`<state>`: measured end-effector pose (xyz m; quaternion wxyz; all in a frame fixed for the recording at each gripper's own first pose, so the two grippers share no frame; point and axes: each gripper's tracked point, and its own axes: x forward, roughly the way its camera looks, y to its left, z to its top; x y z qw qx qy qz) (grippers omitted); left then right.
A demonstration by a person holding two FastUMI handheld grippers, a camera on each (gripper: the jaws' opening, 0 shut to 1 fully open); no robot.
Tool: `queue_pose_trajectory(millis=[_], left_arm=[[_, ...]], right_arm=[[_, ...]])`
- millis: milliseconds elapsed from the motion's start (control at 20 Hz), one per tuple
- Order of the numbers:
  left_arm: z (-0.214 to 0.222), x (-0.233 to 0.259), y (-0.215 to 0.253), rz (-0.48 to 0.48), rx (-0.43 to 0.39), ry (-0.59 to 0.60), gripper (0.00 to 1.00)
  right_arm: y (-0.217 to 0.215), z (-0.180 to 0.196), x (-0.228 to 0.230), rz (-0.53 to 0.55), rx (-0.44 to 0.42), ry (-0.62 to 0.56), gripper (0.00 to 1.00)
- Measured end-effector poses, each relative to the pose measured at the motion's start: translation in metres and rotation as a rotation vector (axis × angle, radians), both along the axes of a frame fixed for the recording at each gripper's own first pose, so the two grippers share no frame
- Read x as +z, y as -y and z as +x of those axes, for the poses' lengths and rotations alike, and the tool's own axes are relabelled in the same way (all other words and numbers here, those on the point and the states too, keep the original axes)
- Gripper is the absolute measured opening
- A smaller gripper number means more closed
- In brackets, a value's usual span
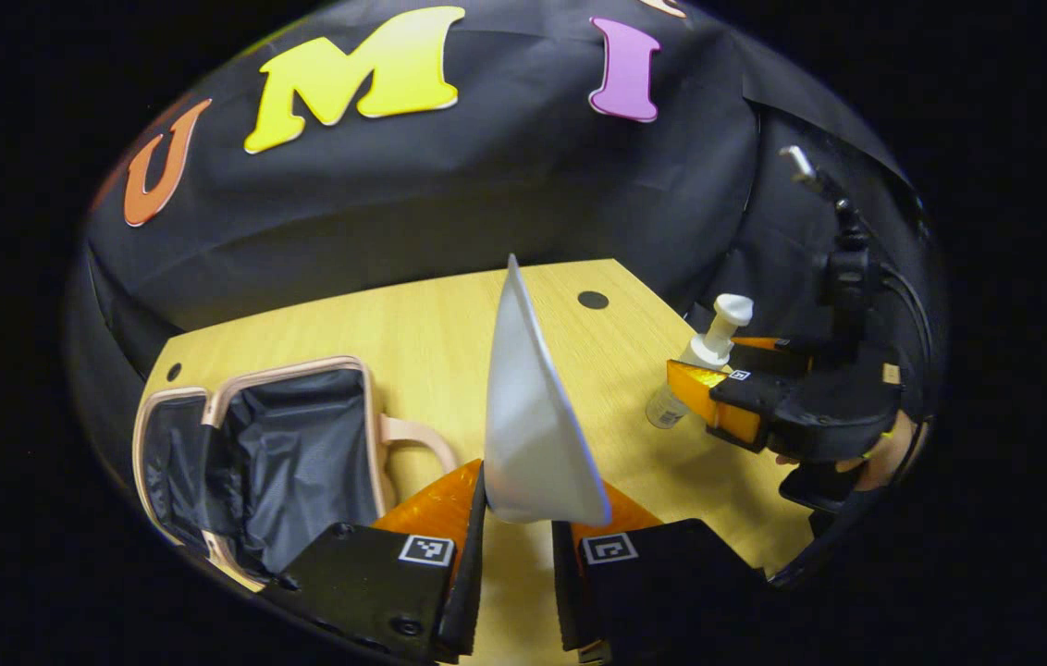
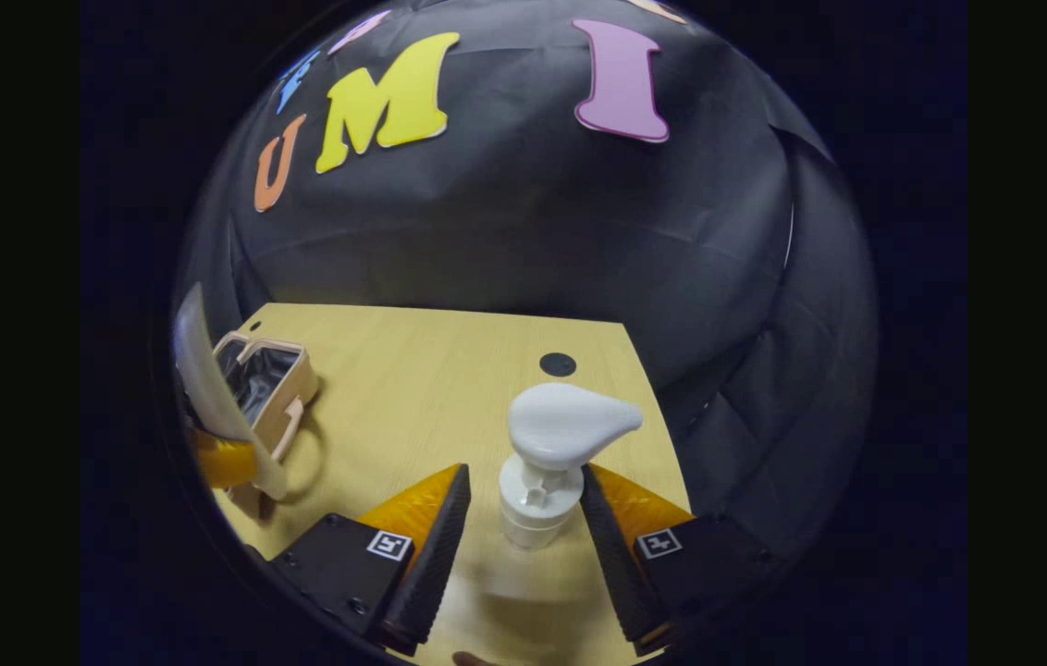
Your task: First open the suitcase, pack the skin care products into it, and then close the suitcase.
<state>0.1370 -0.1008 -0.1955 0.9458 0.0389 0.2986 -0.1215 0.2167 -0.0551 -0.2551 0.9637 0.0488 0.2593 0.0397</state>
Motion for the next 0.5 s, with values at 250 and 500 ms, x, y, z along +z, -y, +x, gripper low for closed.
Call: queue_pose_trajectory(millis=[250, 500], left_arm=[[-0.038, 0.018, -0.057, 0.011, 0.053, -0.018, 0.41], [-0.055, 0.018, -0.123, -0.002, 0.143, -0.045, 0.41]], right_arm=[[0.004, -0.004, -0.024, 0.017, -0.081, -0.047, 0.59], [-0.008, -0.02, -0.017, -0.02, -0.089, -0.062, 0.49]])
